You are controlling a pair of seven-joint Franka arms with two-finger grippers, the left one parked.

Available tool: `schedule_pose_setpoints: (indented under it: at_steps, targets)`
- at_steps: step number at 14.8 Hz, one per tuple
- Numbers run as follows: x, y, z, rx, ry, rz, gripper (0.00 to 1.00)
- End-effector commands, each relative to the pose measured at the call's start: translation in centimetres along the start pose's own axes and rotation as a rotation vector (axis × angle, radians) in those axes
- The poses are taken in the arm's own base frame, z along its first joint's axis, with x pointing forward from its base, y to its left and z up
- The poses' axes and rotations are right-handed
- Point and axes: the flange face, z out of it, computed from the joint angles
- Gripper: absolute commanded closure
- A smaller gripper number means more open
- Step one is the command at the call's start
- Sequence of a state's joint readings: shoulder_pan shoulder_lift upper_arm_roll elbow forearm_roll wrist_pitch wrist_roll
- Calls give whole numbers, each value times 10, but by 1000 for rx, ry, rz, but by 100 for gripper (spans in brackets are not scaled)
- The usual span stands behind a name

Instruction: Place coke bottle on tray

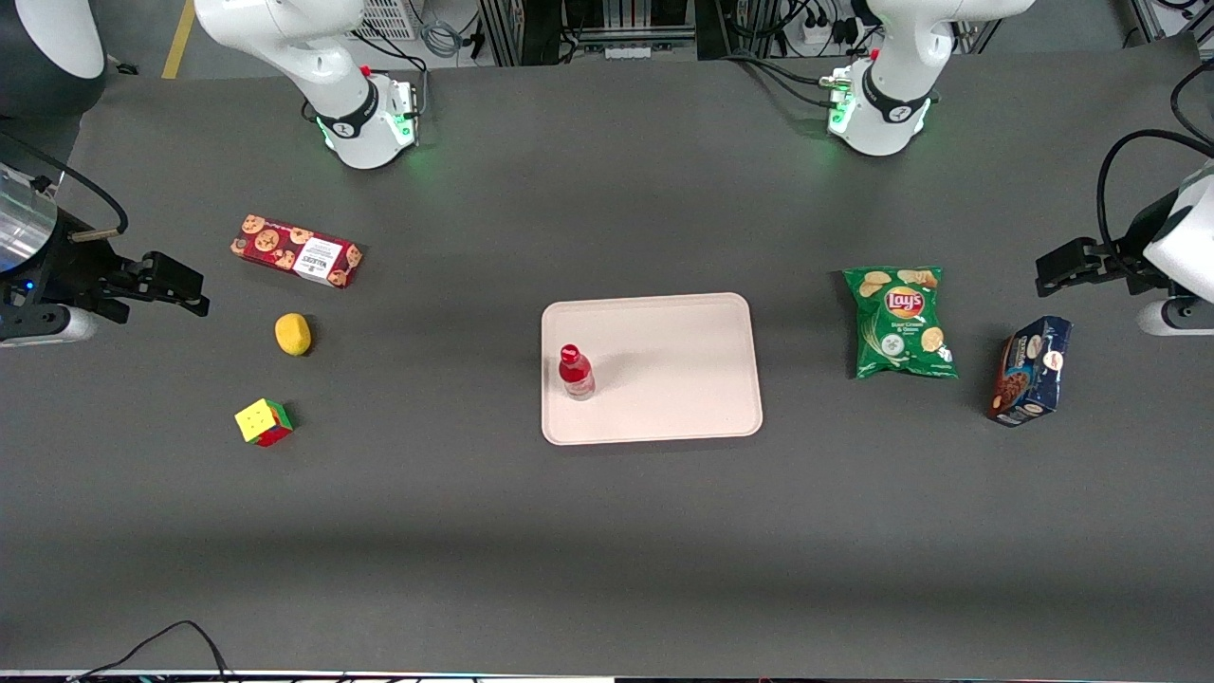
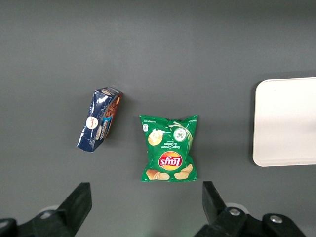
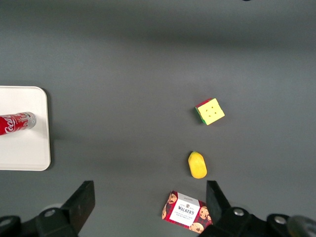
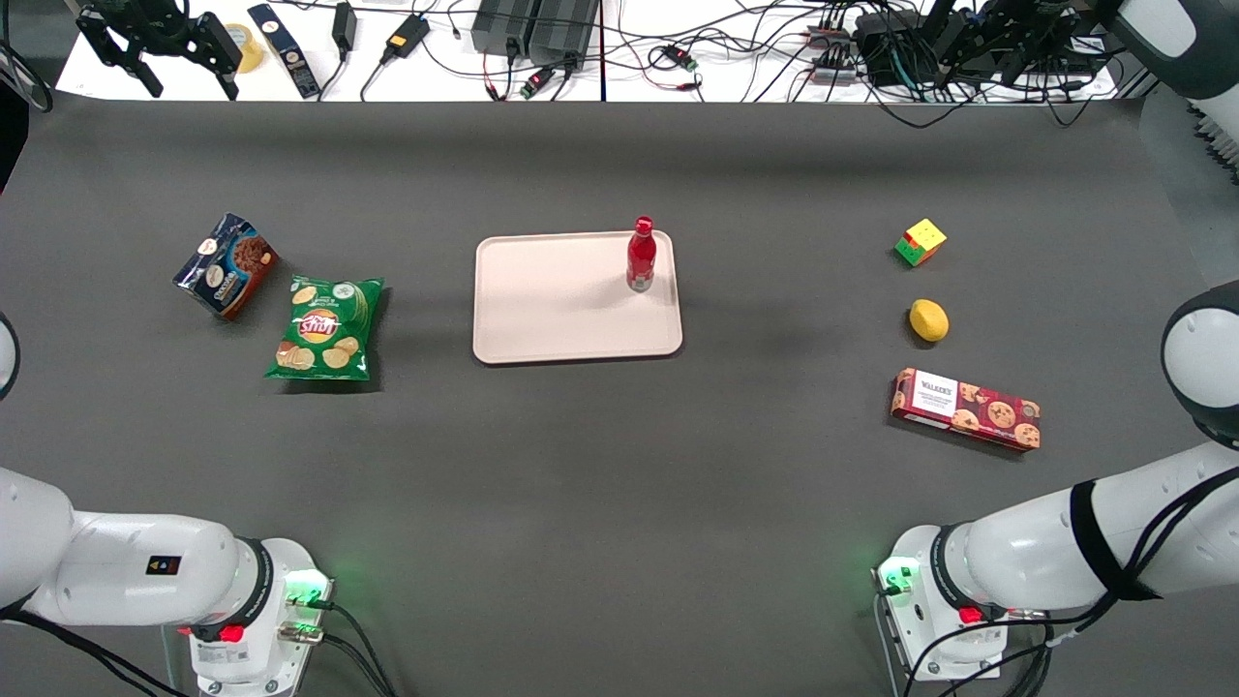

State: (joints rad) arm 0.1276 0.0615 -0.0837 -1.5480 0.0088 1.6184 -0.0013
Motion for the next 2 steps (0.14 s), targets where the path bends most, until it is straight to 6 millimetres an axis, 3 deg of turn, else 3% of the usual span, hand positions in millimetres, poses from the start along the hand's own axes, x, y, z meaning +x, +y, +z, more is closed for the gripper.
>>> schedule_pose_setpoints:
  at_steps: [1,2]
  targets:
    - [16,-3,-7,14,14,-13,0]
    - [20,-3,-4,13,11,-15,0]
